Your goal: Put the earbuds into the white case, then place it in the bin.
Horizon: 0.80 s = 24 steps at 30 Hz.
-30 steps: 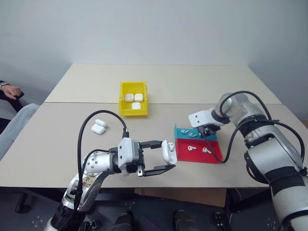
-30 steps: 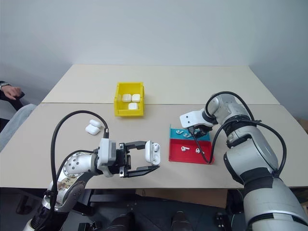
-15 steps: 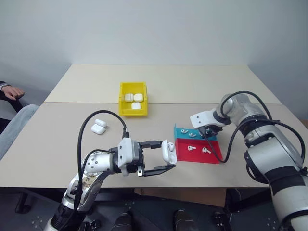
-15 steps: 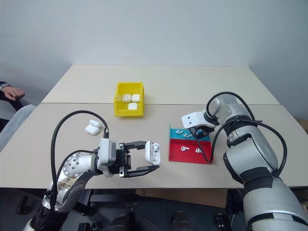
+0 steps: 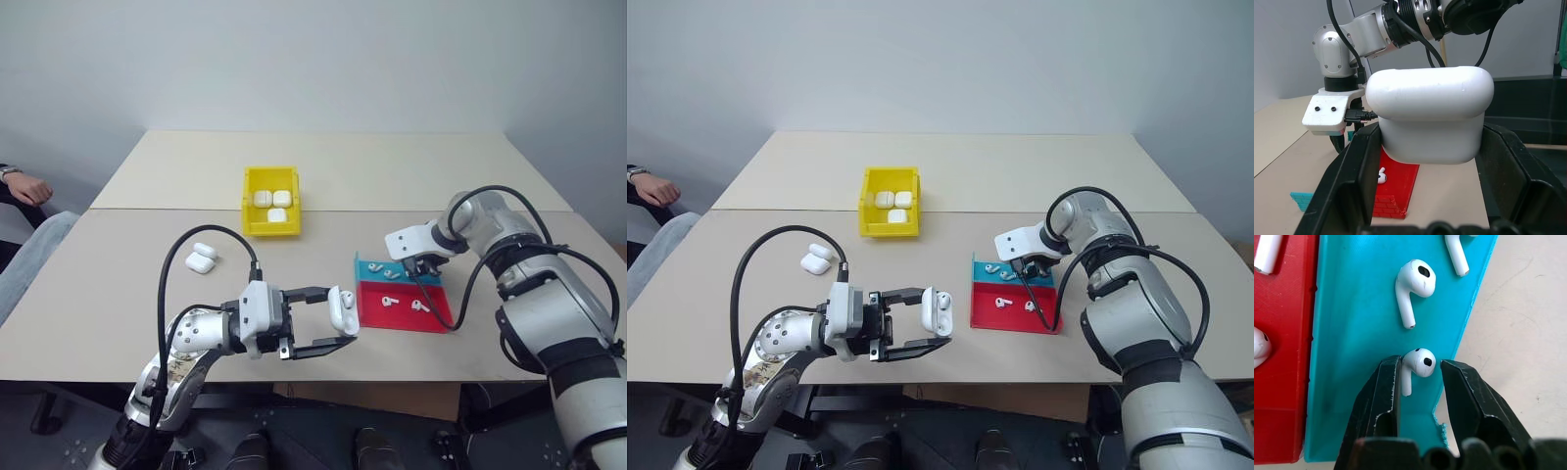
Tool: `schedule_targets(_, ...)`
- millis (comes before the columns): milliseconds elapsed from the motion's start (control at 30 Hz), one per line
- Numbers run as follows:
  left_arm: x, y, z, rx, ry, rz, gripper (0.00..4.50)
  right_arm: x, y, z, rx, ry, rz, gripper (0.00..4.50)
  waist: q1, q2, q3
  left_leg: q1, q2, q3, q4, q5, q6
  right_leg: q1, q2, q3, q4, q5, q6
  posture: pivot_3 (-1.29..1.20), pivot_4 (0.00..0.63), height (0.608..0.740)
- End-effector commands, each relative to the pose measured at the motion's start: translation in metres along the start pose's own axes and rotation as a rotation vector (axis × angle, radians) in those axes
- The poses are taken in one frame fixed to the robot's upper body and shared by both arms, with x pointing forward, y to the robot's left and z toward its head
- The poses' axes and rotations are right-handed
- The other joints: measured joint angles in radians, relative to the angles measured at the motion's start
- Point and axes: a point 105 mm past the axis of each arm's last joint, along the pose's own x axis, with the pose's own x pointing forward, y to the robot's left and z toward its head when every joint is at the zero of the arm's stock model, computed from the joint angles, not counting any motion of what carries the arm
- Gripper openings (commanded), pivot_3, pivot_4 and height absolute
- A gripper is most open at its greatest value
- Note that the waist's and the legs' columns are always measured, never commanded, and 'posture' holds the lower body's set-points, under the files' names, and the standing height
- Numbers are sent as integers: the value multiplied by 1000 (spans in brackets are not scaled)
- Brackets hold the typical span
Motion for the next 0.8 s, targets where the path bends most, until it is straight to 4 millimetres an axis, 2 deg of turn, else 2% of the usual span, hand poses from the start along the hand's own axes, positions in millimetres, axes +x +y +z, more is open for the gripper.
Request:
schedule_targets(33, 1, -2, 10, 37, -26, -14, 2751, -9, -8, 2, -5, -14, -38, 1607, 0, 0, 0, 0, 0, 0, 0, 0, 0, 0, 0, 0, 0, 0, 0, 0, 150, 740)
schedule_targets(267, 1, -2, 10, 40, -25, -12, 2751, -7, -5, 2, -16, -14, -24, 1607, 0, 0, 0, 0, 0, 0, 0, 0, 0, 0, 0, 0, 0, 0, 0, 0, 150, 740)
schedule_targets(333, 1, -2, 10, 39, -25, -12, 2751, -6, -4, 2, -20, -14, -20, 1228, 0, 0, 0, 0, 0, 0, 0, 0, 0, 0, 0, 0, 0, 0, 0, 0, 150, 740)
schedule_targets(700, 1, -2, 10, 40, -27, -14, 2751, -7, -6, 1, -7, -16, -33, 1228, 0, 0, 0, 0, 0, 0, 0, 0, 0, 0, 0, 0, 0, 0, 0, 0, 150, 740)
schedule_targets(800, 1, -1, 11, 44, -32, -11, 2751, -13, -11, 2, -7, -24, -68, 1228, 0, 0, 0, 0, 0, 0, 0, 0, 0, 0, 0, 0, 0, 0, 0, 0, 150, 740)
